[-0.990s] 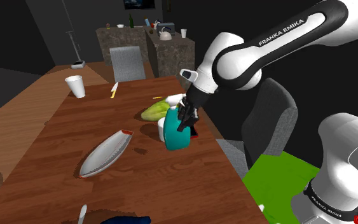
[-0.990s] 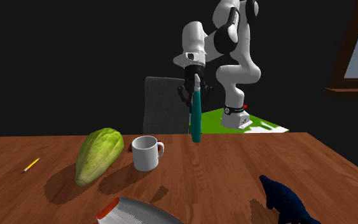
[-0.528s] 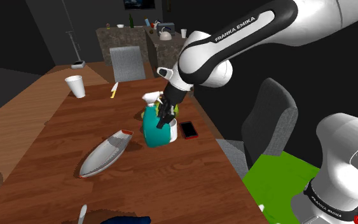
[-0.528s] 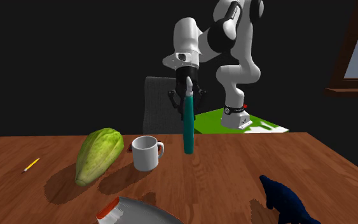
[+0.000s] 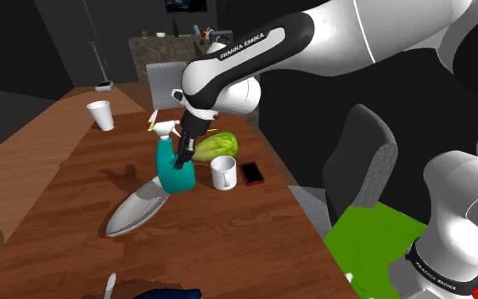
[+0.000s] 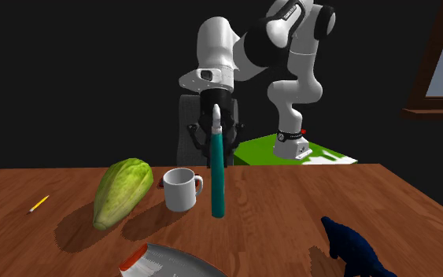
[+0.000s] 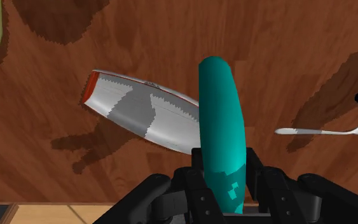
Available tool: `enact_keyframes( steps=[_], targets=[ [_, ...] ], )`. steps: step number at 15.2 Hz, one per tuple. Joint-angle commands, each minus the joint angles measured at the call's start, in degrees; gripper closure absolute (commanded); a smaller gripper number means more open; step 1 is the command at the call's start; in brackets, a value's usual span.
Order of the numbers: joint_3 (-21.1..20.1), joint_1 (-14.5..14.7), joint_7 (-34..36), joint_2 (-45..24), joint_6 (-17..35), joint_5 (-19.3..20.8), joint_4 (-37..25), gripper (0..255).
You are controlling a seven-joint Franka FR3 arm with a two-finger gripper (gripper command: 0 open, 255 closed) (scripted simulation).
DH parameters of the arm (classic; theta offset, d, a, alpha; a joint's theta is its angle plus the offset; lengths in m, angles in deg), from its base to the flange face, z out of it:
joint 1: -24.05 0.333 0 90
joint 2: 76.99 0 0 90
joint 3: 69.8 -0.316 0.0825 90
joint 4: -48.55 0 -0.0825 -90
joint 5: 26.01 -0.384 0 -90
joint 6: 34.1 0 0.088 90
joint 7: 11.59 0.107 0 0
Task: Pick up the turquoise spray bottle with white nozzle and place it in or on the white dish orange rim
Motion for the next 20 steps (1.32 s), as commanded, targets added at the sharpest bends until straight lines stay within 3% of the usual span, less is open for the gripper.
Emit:
enact_keyframes(
  steps=[1, 6, 10, 11, 20],
  targets=[
    [-0.7, -1.5, 0.5, -4.7, -2.3, -1.6, -6.1, 255],
    [-2.7, -6.3, 3.9, -17.2, -8.4, -3.8, -24.0, 255],
    [-4.2, -11.5, 9.0, -28.9, -14.7, -4.2, -43.2, 255],
    [-4.4, -12.0, 9.6, -30.0, -15.3, -4.2, -45.1, 255],
    [-5.7, -11.8, 6.5, -31.7, -10.5, -6.2, -41.4, 255]
  ],
)
